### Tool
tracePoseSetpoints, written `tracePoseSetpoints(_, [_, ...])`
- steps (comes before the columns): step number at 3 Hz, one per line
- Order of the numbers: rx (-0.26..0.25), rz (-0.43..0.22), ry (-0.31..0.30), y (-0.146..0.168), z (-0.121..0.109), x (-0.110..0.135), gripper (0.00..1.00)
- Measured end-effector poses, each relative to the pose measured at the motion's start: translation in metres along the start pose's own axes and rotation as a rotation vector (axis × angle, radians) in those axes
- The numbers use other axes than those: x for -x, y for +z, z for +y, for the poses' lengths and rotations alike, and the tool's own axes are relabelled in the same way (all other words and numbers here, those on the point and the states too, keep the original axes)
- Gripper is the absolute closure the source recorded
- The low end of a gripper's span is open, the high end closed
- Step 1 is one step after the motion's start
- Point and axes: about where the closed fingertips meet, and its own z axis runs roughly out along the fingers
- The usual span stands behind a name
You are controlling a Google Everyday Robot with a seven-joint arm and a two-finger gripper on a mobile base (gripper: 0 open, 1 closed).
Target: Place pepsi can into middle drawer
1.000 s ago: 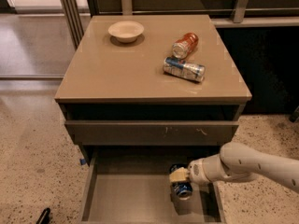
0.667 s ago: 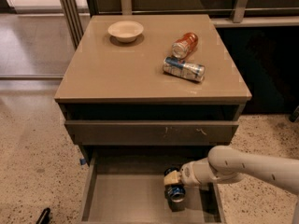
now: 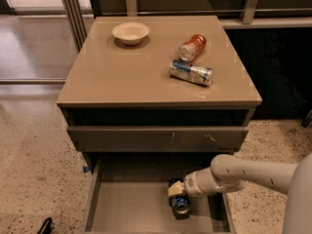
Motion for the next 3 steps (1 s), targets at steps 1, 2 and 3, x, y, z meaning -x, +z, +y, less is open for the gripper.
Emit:
tracePoseSetpoints(1, [0.000,0.000,0.000,0.0002,0.0001,-0.0001,0.58])
tracePoseSetpoints(2, [0.000,0.000,0.000,0.0002,0.0001,-0.0001,0.36])
tracePoseSetpoints(3, [0.000,0.000,0.000,0.0002,0.0001,-0.0001,0.12])
